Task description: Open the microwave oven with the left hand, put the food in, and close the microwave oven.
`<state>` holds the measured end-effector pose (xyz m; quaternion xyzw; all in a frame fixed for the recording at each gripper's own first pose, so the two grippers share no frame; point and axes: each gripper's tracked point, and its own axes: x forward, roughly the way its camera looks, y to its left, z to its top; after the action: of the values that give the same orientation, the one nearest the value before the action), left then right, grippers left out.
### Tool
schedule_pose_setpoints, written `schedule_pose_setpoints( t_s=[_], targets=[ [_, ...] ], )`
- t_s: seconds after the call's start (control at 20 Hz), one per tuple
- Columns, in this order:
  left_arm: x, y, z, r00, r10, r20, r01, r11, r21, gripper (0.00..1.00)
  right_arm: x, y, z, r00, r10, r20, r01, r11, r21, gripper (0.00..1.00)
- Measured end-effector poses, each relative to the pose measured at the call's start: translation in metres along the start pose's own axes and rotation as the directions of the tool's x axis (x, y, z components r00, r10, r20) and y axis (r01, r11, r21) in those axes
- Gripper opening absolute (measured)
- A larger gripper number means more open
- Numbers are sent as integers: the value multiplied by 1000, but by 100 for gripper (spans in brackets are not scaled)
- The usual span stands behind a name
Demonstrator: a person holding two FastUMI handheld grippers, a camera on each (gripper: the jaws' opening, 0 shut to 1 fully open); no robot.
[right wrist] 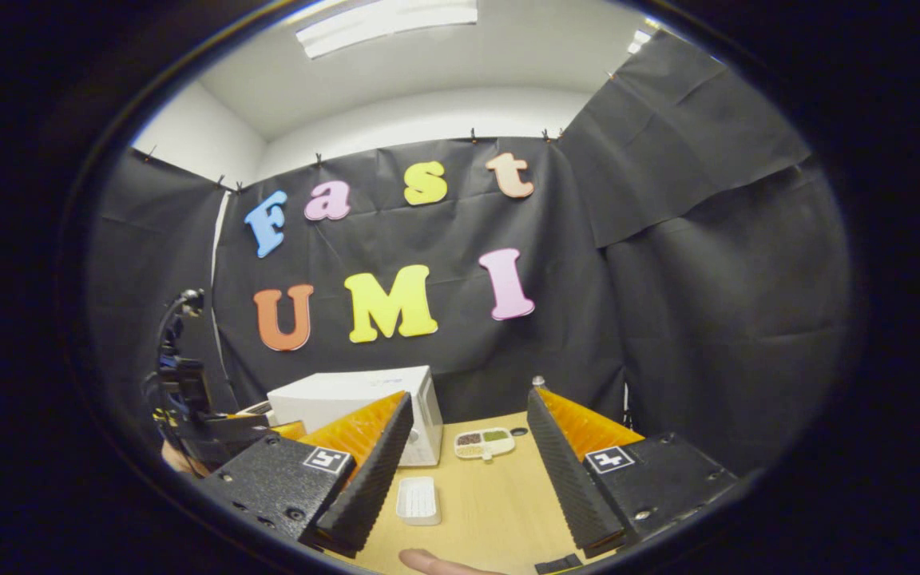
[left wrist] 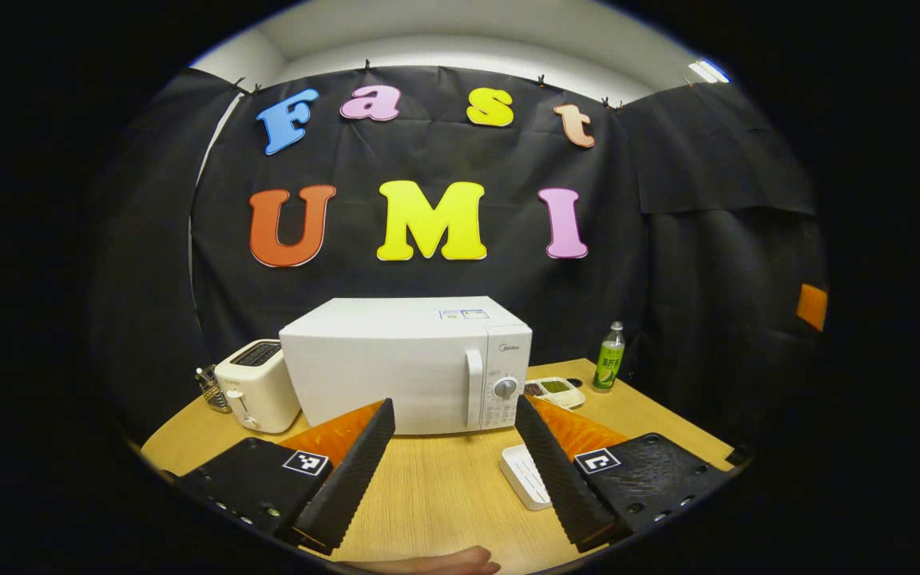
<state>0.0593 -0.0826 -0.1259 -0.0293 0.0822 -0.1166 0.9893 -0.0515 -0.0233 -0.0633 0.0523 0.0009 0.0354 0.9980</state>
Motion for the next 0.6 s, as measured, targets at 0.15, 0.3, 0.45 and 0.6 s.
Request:
schedule_pose_setpoints(
  t_s=[0.15,0.3,0.45,0.6],
  targets=[
    [-43,23,40,995,54,84,-57,998,30,96,-7,-1,12,1000,-14,14,14,1000,-11,85],
    [-83,45,73,983,118,140,-121,993,12,89,-16,-3,24,999,-19,27,20,1000,-12,86],
    [-114,49,86,980,109,166,-118,992,46,96,-24,-2,39,998,-18,56,19,1000,-24,92],
    [-138,52,90,975,120,189,-132,990,53,95,-35,0,55,995,-18,101,23,998,-51,92]
  ],
)
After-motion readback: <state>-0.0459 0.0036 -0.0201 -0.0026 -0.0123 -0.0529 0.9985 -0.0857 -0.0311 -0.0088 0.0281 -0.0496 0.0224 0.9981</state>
